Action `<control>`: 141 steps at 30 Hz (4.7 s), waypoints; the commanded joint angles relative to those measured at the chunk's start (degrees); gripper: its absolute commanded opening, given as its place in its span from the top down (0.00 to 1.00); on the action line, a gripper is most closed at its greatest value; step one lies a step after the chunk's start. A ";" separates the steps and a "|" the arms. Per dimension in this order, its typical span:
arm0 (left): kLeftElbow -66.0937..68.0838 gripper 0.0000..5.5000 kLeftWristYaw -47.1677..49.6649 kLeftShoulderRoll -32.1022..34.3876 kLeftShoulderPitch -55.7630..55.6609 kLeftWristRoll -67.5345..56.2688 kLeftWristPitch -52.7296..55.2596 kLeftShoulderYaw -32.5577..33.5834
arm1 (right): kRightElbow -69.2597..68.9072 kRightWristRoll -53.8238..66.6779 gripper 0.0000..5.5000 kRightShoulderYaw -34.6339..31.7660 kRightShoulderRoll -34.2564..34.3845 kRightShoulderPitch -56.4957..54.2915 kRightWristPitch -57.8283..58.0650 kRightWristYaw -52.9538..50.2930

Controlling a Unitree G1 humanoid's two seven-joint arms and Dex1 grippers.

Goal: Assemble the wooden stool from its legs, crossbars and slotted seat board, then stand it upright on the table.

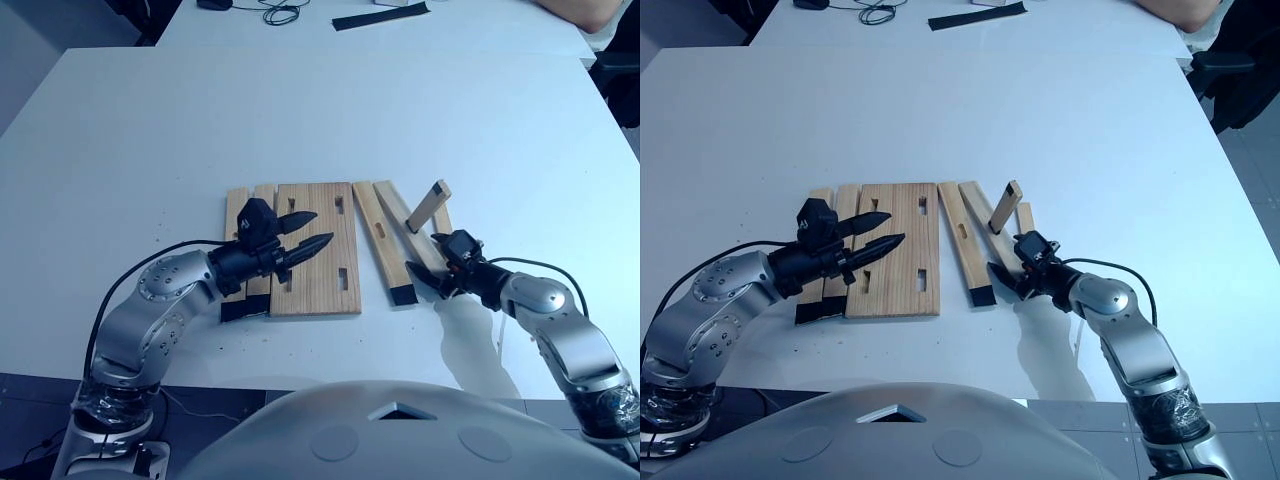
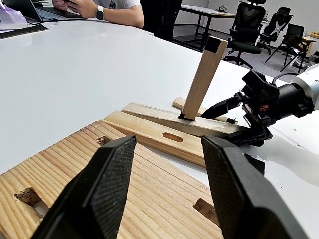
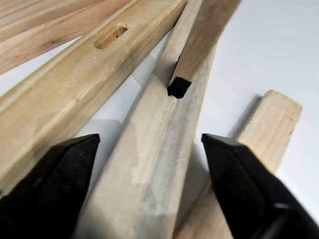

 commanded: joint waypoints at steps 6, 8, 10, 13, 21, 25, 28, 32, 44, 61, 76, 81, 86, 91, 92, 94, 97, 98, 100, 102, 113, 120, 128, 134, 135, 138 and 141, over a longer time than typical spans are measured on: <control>0.97 0.56 -0.24 -0.14 -1.26 0.30 0.21 -0.10 | 1.76 -1.72 0.53 0.71 -0.07 0.44 -0.67 0.02; 1.13 0.56 -0.15 -0.21 -1.35 0.42 0.09 -0.09 | 1.98 -1.92 0.57 0.65 0.08 0.00 -0.82 -0.05; 1.24 0.56 -0.07 -0.33 -1.46 0.55 -0.02 -0.12 | 2.05 -1.92 0.59 0.56 0.30 -0.39 -0.84 -0.18; 1.28 0.56 0.11 -0.57 -1.45 0.74 -0.18 -0.19 | 2.21 -1.83 0.61 0.22 0.82 -1.07 -0.89 -0.61; 1.06 0.56 0.01 -0.88 -1.18 0.87 -0.03 -0.12 | 2.72 -1.25 0.62 -2.04 3.54 -4.52 -0.02 -2.78; 2.62 0.56 0.63 -0.80 -2.80 1.12 0.35 0.96 | 1.78 0.84 0.62 -4.81 5.98 -7.33 0.63 -4.09; 5.44 0.56 3.66 -2.15 -5.95 2.25 0.47 2.21 | 0.21 5.01 0.62 -7.39 7.95 -10.20 0.52 -2.94; 8.54 0.56 9.32 -4.11 -9.17 5.65 1.22 2.39 | -2.21 16.73 0.62 -12.19 9.73 -15.89 3.16 1.84; 6.26 0.56 2.55 -6.27 -11.62 -16.33 11.10 7.71 | -4.59 43.70 0.62 -19.21 -1.30 -24.26 15.85 19.75; 4.21 0.34 3.74 -6.25 -17.61 -37.17 17.01 9.45 | -2.27 52.39 0.62 -18.05 -3.70 -29.62 18.81 27.25; 2.39 0.34 1.96 -5.19 -19.84 -44.33 19.07 6.80 | 1.27 47.19 0.62 -11.92 -4.56 -31.52 15.70 32.66; 3.26 0.34 1.23 -4.39 -19.95 -43.38 19.10 6.43 | 1.94 46.22 0.62 -11.83 -4.69 -31.92 15.22 33.42; 4.30 0.34 1.98 -4.41 -20.47 -43.16 18.64 6.76 | 0.94 44.56 0.62 -10.87 -6.91 -30.33 14.94 36.61; 3.70 0.34 2.23 -4.54 -20.38 -43.07 18.29 6.70 | 0.45 43.01 0.62 -9.26 -8.46 -29.65 14.58 39.39; 3.46 0.34 2.15 -4.54 -20.30 -42.94 18.20 6.64 | 0.60 42.82 0.62 -9.09 -8.37 -29.89 14.54 39.51; 2.98 0.34 1.90 -4.42 -20.11 -42.86 18.10 6.64 | 0.88 42.53 0.62 -8.85 -8.00 -30.43 14.55 39.61; 2.77 0.34 1.54 -4.20 -20.30 -43.00 18.27 6.52 | 0.26 42.35 0.62 -8.43 -7.93 -30.09 14.61 39.84; 2.64 0.34 1.36 -4.09 -20.34 -43.03 18.36 6.45 | 0.11 42.16 0.62 -8.18 -7.96 -29.93 14.51 39.95; 2.23 0.34 0.93 -3.85 -20.18 -42.90 18.47 6.24 | 0.19 41.94 0.62 -7.80 -7.95 -30.02 14.40 40.12; 1.82 0.34 0.38 -3.59 -19.85 -42.48 18.49 5.95 | 0.33 42.05 0.62 -7.63 -7.97 -30.44 14.46 40.09; 0.29 0.34 -3.00 -2.71 -18.56 -36.05 17.47 2.35 | 1.00 38.75 0.62 -5.73 -8.24 -31.28 12.42 41.21; 1.23 0.41 -3.48 -2.81 -19.31 -37.12 16.85 3.66 | 1.32 36.78 0.62 -4.97 -8.47 -30.71 10.89 42.53; 0.78 0.57 -5.48 -1.34 -18.79 -38.56 17.19 4.65 | 2.66 35.42 0.62 -4.95 -8.30 -31.40 9.88 43.25; 0.53 0.57 -5.50 -2.00 -18.38 -37.27 16.61 3.64 | 3.02 34.85 0.62 -4.33 -8.01 -31.91 9.36 43.43; 0.57 0.57 -5.57 -2.00 -18.35 -37.07 16.54 3.56 | 2.97 34.80 0.62 -4.26 -8.06 -31.91 9.35 43.41; 0.82 0.58 -5.71 -2.03 -18.44 -36.77 16.24 3.51 | 3.34 33.08 0.62 -3.98 -7.76 -32.15 8.93 41.53; 1.41 0.58 -5.66 -2.28 -18.54 -36.28 15.85 3.63 | 4.96 30.30 0.51 -2.61 -8.85 -31.36 6.76 42.75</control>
